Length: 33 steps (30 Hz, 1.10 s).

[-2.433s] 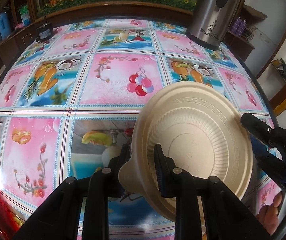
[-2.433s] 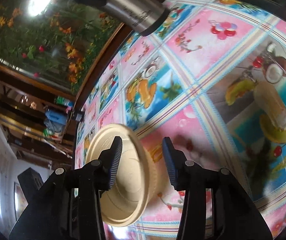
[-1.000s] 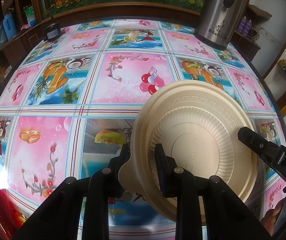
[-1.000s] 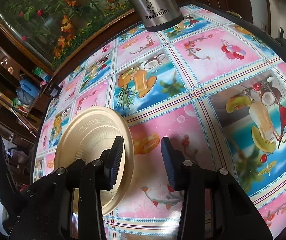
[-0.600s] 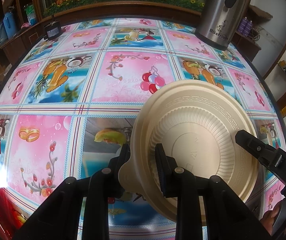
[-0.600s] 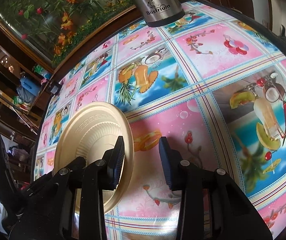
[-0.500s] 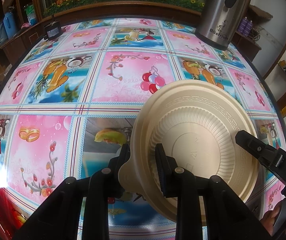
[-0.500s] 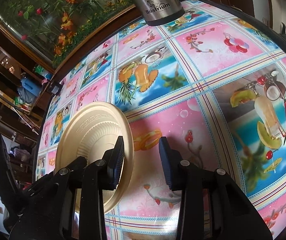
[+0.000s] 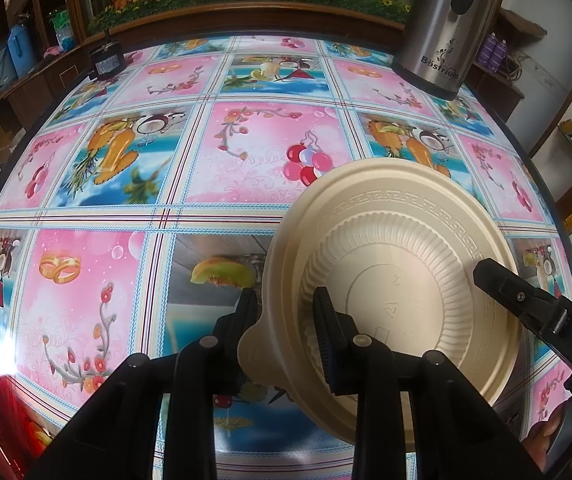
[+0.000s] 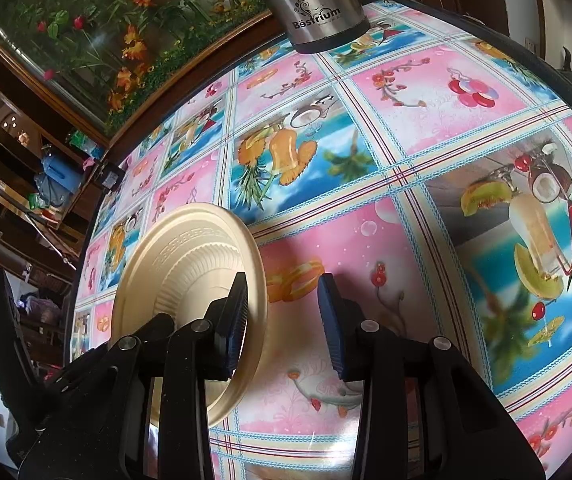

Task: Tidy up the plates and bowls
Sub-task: 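Hold the beige bowl up with both grippers above the table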

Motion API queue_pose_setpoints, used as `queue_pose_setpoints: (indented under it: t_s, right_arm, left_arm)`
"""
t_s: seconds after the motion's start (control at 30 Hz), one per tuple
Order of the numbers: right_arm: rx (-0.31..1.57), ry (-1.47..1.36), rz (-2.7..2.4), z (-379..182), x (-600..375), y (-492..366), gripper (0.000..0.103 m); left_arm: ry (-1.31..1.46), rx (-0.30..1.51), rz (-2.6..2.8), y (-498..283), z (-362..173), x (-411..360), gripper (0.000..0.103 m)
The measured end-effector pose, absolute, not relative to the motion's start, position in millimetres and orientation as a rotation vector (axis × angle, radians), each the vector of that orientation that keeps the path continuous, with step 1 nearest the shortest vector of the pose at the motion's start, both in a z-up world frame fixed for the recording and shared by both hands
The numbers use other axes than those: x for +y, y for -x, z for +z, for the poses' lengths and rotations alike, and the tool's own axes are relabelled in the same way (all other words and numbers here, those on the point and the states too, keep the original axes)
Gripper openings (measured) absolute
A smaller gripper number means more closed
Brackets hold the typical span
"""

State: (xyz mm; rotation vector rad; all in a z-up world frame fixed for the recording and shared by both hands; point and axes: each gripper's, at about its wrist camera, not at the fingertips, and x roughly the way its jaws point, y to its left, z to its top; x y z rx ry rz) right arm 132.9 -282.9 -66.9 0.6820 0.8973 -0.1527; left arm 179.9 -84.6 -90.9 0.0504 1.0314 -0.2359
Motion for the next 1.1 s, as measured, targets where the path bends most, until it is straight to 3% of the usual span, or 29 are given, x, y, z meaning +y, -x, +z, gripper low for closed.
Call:
queue_pose_setpoints:
  t_s: [1.1]
  right_arm:
    - [0.887, -0.688, -0.158, -66.3, -281.6, -132.5, 0.033]
  left_arm:
    - [-0.044, 1.034, -0.239, -180.3, -90.8, -84.3, 0.030]
